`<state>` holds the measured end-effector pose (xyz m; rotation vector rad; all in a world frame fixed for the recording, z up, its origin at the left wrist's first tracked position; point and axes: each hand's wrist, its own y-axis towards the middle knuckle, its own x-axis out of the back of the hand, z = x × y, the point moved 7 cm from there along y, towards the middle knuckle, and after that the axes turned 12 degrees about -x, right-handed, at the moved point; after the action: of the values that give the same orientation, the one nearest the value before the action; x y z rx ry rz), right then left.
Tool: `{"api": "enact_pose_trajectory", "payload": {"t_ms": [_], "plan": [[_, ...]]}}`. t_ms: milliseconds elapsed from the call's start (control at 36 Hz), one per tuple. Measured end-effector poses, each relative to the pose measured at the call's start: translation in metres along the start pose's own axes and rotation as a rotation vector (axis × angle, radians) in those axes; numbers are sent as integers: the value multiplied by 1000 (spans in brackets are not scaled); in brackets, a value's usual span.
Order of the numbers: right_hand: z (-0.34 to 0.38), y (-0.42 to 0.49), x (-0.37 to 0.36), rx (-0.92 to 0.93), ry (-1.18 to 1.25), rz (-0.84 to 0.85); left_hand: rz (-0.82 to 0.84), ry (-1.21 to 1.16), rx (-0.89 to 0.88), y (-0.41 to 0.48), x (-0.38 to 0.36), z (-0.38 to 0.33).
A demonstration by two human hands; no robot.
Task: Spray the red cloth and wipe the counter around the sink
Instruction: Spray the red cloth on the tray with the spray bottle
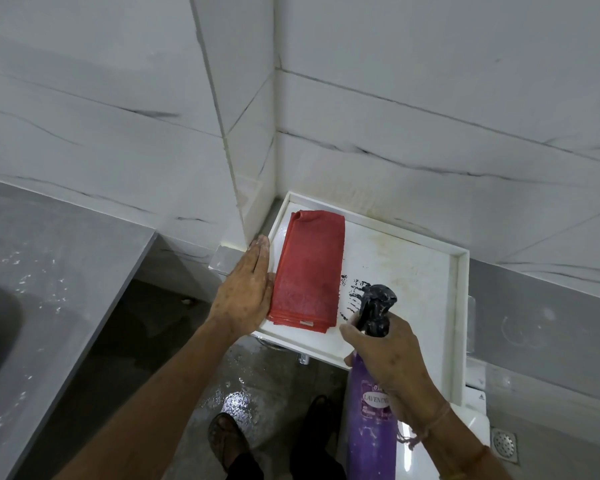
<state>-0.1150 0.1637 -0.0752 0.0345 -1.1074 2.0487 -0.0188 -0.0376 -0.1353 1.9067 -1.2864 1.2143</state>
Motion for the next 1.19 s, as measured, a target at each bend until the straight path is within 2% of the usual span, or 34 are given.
{"api": "enact_pose_trajectory", "payload": {"t_ms": [83,250,361,556,639,861,944,1056,1194], "plan": [[2,-1,-1,11,-3,33,1,-6,3,0,0,0],[4,1,1,29,34,-16,-9,-16,-3,0,3,-3],[8,3,0,21,65,26,2,-16,0,0,2,-3],[10,2,7,48,101,-19,1,-18,-12,0,4,-4],[21,-6,15,108,134,-21,-19,-21,-23,0,5,-4],[66,-26,95,588,225,-418,-40,-15,-25,-1,3,-2],[75,-14,125,708,299,-587,-46,-15,-27,-1,5,-3],[84,3,150,841,262,-816,-36,7,-31,1,5,-7],[84,27,156,947,337,-811,-25,3,-15,0,2,-3]]}}
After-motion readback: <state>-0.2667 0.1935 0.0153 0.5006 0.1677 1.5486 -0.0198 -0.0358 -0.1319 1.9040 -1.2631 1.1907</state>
